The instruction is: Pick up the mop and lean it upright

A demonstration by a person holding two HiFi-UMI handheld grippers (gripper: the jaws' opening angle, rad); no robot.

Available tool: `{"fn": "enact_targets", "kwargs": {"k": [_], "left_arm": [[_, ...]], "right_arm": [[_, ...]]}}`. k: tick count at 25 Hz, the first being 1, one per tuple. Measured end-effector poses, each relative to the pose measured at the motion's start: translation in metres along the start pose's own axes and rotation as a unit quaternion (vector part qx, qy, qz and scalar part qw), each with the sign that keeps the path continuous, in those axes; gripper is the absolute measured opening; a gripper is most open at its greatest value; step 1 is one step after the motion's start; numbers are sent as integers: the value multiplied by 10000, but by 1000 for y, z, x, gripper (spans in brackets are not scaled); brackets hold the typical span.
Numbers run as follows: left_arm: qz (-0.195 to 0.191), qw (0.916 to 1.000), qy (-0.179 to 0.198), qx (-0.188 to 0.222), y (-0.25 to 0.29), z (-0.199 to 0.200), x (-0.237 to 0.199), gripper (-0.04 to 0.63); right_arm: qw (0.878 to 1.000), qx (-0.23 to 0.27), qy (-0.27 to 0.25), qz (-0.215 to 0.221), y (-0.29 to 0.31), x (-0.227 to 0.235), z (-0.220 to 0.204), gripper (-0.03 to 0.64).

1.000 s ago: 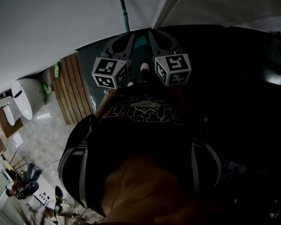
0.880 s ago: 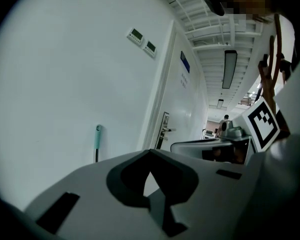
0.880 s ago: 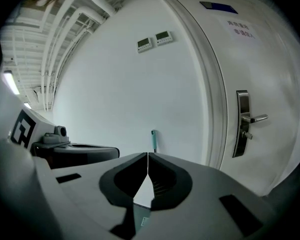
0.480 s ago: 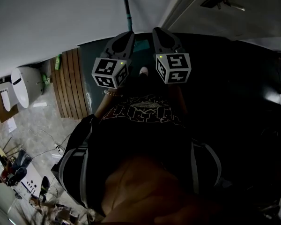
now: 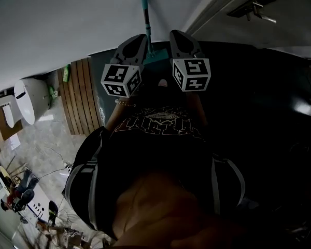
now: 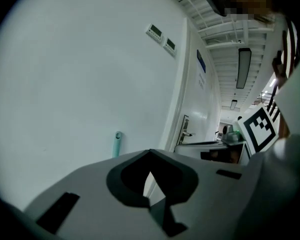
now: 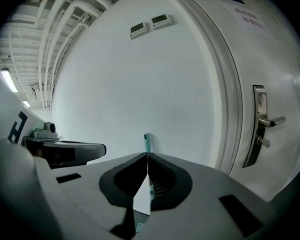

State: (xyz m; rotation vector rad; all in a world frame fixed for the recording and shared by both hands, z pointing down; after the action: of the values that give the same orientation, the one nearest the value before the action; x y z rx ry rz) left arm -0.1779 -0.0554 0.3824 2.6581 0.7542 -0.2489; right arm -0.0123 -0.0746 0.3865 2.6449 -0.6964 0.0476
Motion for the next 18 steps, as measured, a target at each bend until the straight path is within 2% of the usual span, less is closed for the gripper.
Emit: {"fn": "enact_targets", "kwargs": {"k": [3, 8, 13, 18], "left_arm": [[-114, 9999, 75, -9, 9, 12, -7, 37], [-278, 9995, 90, -82, 21, 34, -47, 37], [-400, 9990, 126, -144, 30, 35, -77, 37], [-503, 9985, 138, -169, 28, 53, -87, 37]], "right_arm": [[10000, 33, 16, -56, 10, 1, 8, 20], [9999, -33, 25, -152, 52, -12, 28, 20], [9995, -51, 55, -303, 82, -15, 21, 20], [9987, -113, 58, -483, 93, -13, 32, 20]]}}
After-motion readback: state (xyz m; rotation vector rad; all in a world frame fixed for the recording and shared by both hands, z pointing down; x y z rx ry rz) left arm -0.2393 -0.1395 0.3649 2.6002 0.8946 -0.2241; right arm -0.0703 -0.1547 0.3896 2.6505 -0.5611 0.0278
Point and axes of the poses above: the fingertips, and each gripper's own axes: y forward along the fingers, x to its right, z out of its top, the point moved 8 cm from there along -y, backward along the fingers, and after that the axes turned 2 degrees about -x, right-handed, at the moved point
